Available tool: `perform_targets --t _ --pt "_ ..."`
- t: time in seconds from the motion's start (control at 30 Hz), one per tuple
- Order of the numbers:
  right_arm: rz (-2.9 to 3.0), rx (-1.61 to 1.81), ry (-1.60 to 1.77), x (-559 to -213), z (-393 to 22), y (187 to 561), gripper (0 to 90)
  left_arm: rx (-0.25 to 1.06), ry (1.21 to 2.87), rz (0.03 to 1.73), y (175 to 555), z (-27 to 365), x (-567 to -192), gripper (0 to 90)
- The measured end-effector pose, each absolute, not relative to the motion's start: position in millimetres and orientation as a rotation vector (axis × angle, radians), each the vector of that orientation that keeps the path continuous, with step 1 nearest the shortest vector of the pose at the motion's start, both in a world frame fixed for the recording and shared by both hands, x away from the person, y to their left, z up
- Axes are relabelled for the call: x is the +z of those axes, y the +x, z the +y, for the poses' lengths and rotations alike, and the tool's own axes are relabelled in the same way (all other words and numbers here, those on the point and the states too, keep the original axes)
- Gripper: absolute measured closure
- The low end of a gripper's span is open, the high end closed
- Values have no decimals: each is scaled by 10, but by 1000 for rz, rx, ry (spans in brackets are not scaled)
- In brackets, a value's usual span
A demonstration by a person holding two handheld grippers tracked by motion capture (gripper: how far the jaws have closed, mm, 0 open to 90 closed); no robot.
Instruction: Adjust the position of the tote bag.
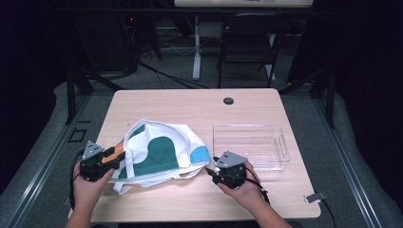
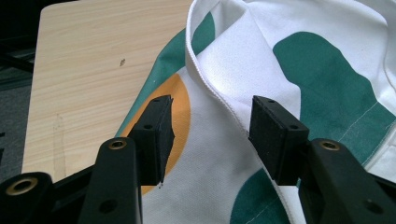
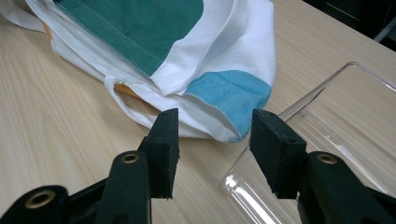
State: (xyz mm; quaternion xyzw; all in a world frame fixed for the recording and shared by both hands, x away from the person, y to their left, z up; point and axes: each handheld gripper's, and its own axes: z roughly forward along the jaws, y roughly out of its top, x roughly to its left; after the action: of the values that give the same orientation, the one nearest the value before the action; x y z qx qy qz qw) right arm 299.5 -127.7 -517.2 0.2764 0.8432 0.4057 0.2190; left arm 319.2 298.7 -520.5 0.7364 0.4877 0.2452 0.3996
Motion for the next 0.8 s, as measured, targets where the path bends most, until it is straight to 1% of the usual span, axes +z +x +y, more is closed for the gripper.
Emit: perform_targets --t 0.27,0.37,0.63,0.67,0.8 --pt "2337 1126 751 -5172 -1256 2987 523 572 1862 1248 3201 2981 -5210 498" --pt "2339 1125 750 -5171 -1258 2989 523 562 1866 1255 3209 2973 -5220 492" --pt "2337 1128 749 -5171 -1252 2990 521 487 1901 1287 3238 2948 -5260 464" --pt "2336 1125 748 -5169 -1251 2990 520 462 1901 1292 3247 2944 -5280 460" --pt "2341 1130 749 -5173 -1246 2996 519 439 1918 1284 3245 2923 -5291 459"
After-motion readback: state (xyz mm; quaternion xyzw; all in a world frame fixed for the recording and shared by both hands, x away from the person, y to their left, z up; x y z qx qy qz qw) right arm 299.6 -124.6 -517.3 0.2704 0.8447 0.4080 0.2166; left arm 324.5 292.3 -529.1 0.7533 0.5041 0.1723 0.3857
